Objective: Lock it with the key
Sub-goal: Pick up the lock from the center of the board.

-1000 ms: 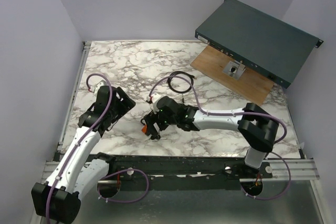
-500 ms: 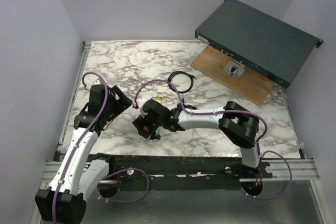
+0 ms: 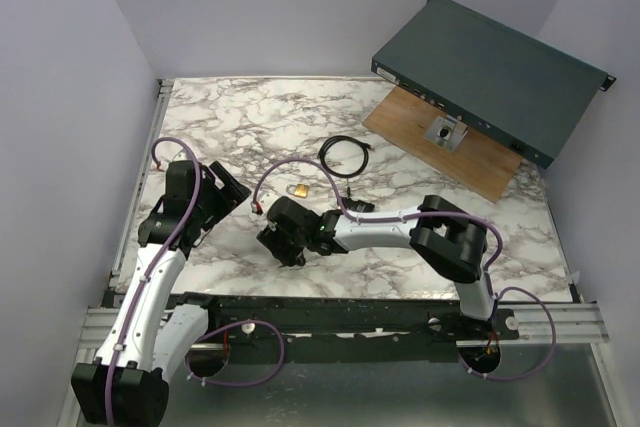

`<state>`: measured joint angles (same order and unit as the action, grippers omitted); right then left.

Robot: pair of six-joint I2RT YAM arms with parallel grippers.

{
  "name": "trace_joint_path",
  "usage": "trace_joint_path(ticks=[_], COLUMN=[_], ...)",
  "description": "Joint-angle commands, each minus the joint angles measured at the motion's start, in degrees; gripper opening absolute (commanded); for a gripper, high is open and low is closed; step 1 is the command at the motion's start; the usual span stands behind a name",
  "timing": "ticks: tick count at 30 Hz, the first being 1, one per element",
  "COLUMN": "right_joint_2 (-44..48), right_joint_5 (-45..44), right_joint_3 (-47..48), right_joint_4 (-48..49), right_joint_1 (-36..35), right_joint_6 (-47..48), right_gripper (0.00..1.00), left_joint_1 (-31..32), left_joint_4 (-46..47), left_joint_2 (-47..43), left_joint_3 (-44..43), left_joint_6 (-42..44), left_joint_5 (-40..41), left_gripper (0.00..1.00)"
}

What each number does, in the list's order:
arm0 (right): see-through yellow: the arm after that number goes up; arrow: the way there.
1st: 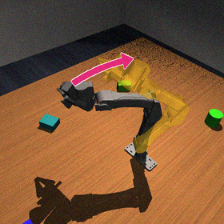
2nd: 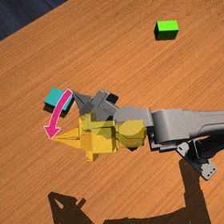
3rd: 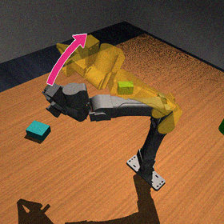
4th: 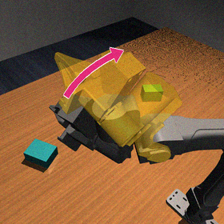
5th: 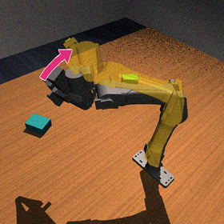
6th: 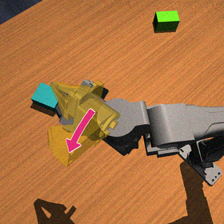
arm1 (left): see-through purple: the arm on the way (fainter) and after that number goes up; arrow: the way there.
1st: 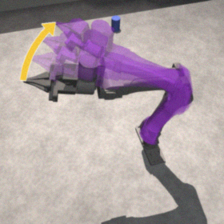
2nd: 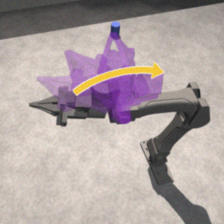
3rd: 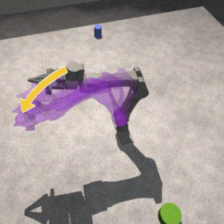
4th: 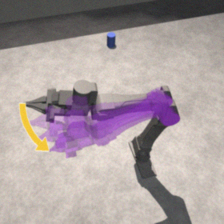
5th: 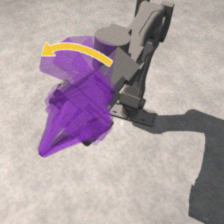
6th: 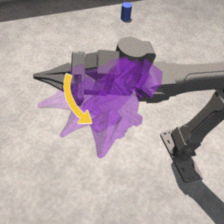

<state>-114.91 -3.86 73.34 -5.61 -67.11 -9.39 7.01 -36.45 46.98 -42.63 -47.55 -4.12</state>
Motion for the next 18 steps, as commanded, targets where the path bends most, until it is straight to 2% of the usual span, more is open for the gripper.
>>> trace_joint_path(ticks=[1,4,8,10,13,18], right_joint_2=[-1.9,-1.4,1.5,5.2,11.6,22.2], right_joint_5=[-1.9,-2.3,-4.4,-4.0,-1.9,5.3], right_joint_3=[0.8,0.2,-1.0,-1.7,-2.1,-2.2], right_joint_4=[-1.4,-1.3,-1.2,-1.6,-3.4,-8.4], right_joint_1=[-1.8,-1.8,-1.9,-1.6,-1.1,-0.4], right_joint_6=[-0.8,-1.4,-2.6,-2.4,-1.7,-0.9], right_gripper=[0.62,0.52,0.25,0.16,0.09,0.06], left_joint_1=[-2.3,-3.2,-3.5,-3.5,-3.5,-3.5], left_joint_4=[0.8,0.8,1.7,3.6,5.9,14.7], left_joint_2=[-0.7,-0.8,-0.6,-0.5,1.4,-1.0], left_joint_3=[-0.4,-0.7,-1.2,-1.2,-2.9,-4.4], left_joint_6=[1.4,2.0,3.7,5.2,10.0,14.0], left_joint_5=[-1.4,-1.8,-3.6,-6.1,-13.8,-25.6], left_gripper=[0.83,0.83,0.83,0.83,0.82,0.81])
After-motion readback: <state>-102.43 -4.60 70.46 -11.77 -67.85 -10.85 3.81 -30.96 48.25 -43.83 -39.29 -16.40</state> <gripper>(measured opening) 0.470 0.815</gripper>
